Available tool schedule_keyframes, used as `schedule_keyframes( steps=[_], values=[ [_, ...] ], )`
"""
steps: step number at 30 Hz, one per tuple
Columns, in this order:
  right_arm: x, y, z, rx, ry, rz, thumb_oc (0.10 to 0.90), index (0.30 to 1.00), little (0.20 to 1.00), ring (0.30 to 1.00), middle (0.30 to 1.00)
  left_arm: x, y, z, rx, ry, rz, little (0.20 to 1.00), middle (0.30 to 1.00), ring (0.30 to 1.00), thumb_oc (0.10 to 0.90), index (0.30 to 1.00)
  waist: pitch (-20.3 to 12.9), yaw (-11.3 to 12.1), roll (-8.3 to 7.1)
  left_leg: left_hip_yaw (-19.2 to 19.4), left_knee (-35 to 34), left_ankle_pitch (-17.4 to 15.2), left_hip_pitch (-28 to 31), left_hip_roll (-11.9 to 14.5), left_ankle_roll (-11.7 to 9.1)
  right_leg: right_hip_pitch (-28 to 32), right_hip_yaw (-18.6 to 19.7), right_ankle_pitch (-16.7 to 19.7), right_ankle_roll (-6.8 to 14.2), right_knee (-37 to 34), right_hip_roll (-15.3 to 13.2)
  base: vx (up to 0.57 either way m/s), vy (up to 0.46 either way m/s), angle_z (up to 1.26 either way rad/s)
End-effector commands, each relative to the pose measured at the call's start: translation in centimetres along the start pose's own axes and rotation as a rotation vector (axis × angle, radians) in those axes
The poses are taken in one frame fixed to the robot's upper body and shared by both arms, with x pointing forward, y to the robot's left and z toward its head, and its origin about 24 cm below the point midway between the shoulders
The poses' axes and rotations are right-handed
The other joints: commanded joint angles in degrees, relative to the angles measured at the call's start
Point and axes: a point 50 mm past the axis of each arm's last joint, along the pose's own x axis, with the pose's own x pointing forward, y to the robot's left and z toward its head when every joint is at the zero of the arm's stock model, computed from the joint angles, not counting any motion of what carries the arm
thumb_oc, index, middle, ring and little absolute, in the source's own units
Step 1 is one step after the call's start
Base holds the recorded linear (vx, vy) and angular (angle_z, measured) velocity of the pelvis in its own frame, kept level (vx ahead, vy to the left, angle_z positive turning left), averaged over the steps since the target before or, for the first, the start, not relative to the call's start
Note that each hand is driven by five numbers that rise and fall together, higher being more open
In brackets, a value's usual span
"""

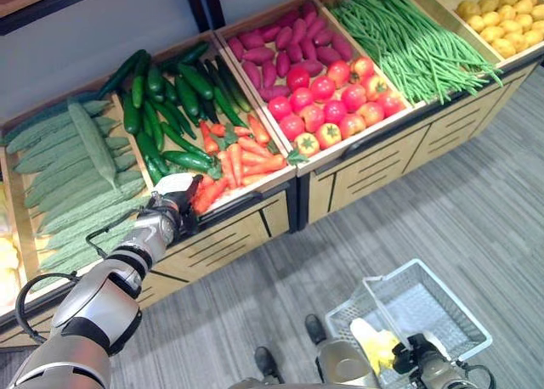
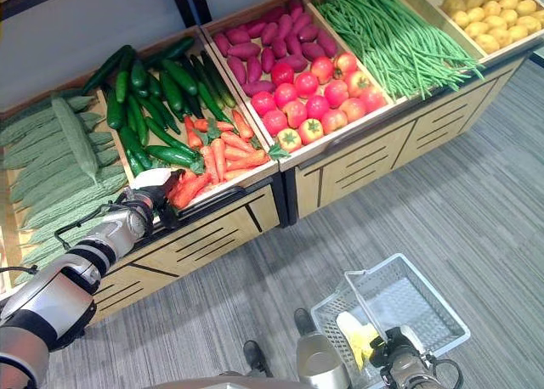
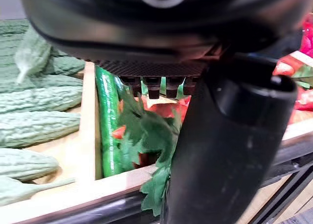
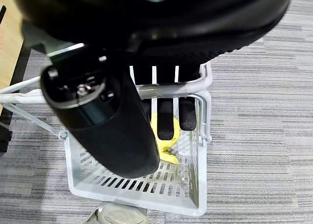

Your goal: Get the vegetables into the basket

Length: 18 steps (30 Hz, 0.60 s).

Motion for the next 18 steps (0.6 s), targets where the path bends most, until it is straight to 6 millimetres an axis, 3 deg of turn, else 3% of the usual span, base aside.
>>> schedule_keyframes(
  steps=[1, 9, 18],
  values=[
    [-0.3, 0.9, -1.9, -0.103, 0.037, 0.035, 0.4, 0.3, 0.3, 0.3, 0.3, -0.7, 13.8, -3.4, 0.039, 0.112, 0.419, 1.0, 1.0, 1.0, 0.9, 1.0, -5.1, -0.3, -2.83, -1.2, 0.0, -0.3, 2.4, 0.7, -3.6, 7.2, -0.4, 3.8, 7.5, -6.1, -5.9, 0.01, 0.0, 0.07],
    [-0.4, 0.9, -2.4, -0.102, 0.059, 0.04, 0.4, 0.3, 0.3, 0.3, 0.3, -1.1, 15.5, -2.7, 0.044, 0.063, 0.466, 1.0, 1.0, 1.0, 0.9, 1.0, -5.4, 0.1, -2.66, -1.5, 0.0, -0.4, 2.8, 0.6, -3.6, 7.9, -1.1, 3.6, 7.5, -6.3, -6.0, 0.0, -0.001, 0.04],
    [-0.3, 0.4, -2.3, -0.098, 0.058, 0.021, 0.4, 0.3, 0.3, 0.3, 0.3, -0.5, 14.0, -2.6, 0.033, 0.089, 0.415, 1.0, 1.0, 1.0, 0.9, 1.0, -4.4, -0.6, -2.69, -1.5, 0.0, 0.0, 1.7, 0.6, -3.7, 6.9, -1.3, 4.0, 7.4, -6.5, -5.9, -0.01, 0.004, 0.0]
  ],
)
